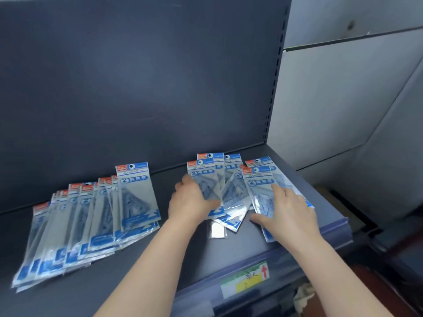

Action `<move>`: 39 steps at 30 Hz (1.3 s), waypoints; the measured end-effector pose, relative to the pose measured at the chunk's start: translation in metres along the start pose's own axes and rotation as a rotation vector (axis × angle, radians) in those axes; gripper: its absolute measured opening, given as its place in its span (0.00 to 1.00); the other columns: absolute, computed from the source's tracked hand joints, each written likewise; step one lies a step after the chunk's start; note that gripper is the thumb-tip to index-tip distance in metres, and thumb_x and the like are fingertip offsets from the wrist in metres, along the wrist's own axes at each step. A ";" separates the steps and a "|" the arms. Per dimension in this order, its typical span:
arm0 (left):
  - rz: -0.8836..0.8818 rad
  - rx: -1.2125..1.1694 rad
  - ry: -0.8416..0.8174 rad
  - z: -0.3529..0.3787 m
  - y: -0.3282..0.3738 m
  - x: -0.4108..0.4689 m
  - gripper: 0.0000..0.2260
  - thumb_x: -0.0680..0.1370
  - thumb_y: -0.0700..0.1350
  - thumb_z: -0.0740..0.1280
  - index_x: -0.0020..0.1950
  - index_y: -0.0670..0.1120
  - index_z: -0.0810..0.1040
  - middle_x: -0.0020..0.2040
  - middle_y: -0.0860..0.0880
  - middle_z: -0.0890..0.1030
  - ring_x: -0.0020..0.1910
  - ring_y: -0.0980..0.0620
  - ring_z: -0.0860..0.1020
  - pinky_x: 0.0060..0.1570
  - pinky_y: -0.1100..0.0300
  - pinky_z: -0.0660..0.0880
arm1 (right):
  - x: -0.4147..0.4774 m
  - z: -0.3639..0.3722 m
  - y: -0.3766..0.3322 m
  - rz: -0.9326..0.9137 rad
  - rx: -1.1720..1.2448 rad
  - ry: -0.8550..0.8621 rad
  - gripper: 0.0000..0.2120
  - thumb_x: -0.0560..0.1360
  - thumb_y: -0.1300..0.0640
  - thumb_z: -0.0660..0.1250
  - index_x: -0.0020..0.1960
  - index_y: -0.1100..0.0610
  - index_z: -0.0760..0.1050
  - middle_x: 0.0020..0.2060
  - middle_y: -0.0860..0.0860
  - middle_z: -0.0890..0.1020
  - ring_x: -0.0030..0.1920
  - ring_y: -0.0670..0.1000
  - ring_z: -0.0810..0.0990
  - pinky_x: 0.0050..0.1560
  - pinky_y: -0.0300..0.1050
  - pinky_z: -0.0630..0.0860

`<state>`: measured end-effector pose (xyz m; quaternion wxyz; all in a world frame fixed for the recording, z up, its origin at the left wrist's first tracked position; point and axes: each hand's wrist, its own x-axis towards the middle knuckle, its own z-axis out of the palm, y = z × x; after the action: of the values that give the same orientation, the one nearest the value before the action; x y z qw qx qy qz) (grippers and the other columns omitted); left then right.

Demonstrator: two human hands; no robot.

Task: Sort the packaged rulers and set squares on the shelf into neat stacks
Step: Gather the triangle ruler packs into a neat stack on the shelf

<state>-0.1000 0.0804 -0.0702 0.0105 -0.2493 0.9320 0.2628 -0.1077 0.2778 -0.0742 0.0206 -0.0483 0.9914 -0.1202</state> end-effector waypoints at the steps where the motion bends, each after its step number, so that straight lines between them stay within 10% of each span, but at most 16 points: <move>1: -0.026 -0.038 -0.007 -0.001 0.001 0.002 0.35 0.65 0.53 0.78 0.64 0.42 0.65 0.59 0.44 0.75 0.57 0.41 0.76 0.49 0.53 0.73 | 0.007 -0.002 0.005 -0.005 0.033 -0.033 0.44 0.64 0.33 0.71 0.72 0.51 0.59 0.65 0.50 0.71 0.65 0.56 0.68 0.56 0.52 0.72; 4: -0.092 -0.054 0.002 -0.002 0.000 0.005 0.28 0.64 0.52 0.77 0.57 0.44 0.70 0.52 0.47 0.80 0.49 0.45 0.79 0.46 0.53 0.77 | 0.027 -0.015 0.018 -0.001 0.122 -0.171 0.56 0.57 0.37 0.78 0.75 0.52 0.52 0.65 0.52 0.68 0.66 0.57 0.65 0.57 0.51 0.72; 9: -0.161 0.021 0.085 0.005 0.009 -0.001 0.38 0.65 0.64 0.75 0.66 0.42 0.68 0.64 0.43 0.71 0.63 0.39 0.72 0.57 0.49 0.72 | 0.039 -0.022 0.027 0.003 0.052 -0.265 0.63 0.50 0.35 0.79 0.75 0.56 0.52 0.64 0.56 0.67 0.64 0.57 0.68 0.57 0.50 0.73; 13: -0.205 0.011 0.025 0.000 0.014 0.001 0.35 0.63 0.59 0.78 0.60 0.42 0.69 0.57 0.45 0.76 0.55 0.43 0.77 0.49 0.53 0.75 | 0.040 -0.028 0.027 -0.050 0.025 -0.280 0.52 0.51 0.37 0.79 0.67 0.54 0.59 0.56 0.50 0.77 0.54 0.53 0.78 0.42 0.45 0.74; 19: -0.225 -0.053 0.023 -0.006 0.010 -0.005 0.24 0.63 0.56 0.79 0.52 0.46 0.75 0.48 0.49 0.79 0.48 0.47 0.79 0.48 0.54 0.76 | 0.037 -0.030 0.009 -0.235 0.259 -0.044 0.23 0.78 0.52 0.61 0.71 0.51 0.59 0.58 0.53 0.78 0.56 0.60 0.77 0.48 0.50 0.71; 23: -0.206 0.042 0.002 -0.011 0.006 -0.004 0.35 0.62 0.54 0.79 0.62 0.43 0.68 0.59 0.46 0.74 0.55 0.44 0.77 0.50 0.55 0.74 | 0.037 -0.031 -0.013 -0.263 0.535 -0.088 0.21 0.79 0.57 0.57 0.71 0.47 0.61 0.61 0.50 0.77 0.59 0.57 0.75 0.48 0.46 0.67; 33: -0.208 -0.087 0.136 -0.043 -0.046 -0.004 0.13 0.75 0.54 0.69 0.53 0.46 0.78 0.48 0.46 0.82 0.46 0.43 0.80 0.47 0.50 0.79 | 0.035 -0.011 -0.060 -0.310 0.589 -0.151 0.20 0.77 0.57 0.62 0.68 0.45 0.66 0.59 0.47 0.78 0.59 0.54 0.76 0.55 0.47 0.71; 39: -0.252 0.264 0.306 -0.071 -0.091 -0.015 0.35 0.69 0.57 0.76 0.69 0.44 0.64 0.65 0.43 0.73 0.64 0.40 0.72 0.54 0.49 0.72 | 0.038 0.003 -0.110 -0.332 0.610 -0.194 0.21 0.76 0.56 0.65 0.68 0.49 0.67 0.59 0.50 0.79 0.60 0.55 0.77 0.58 0.49 0.72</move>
<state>-0.0362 -0.0149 -0.0503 -0.0658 -0.3971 0.9106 0.0942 -0.1349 0.1671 -0.0514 0.1082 -0.2114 0.8819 -0.4073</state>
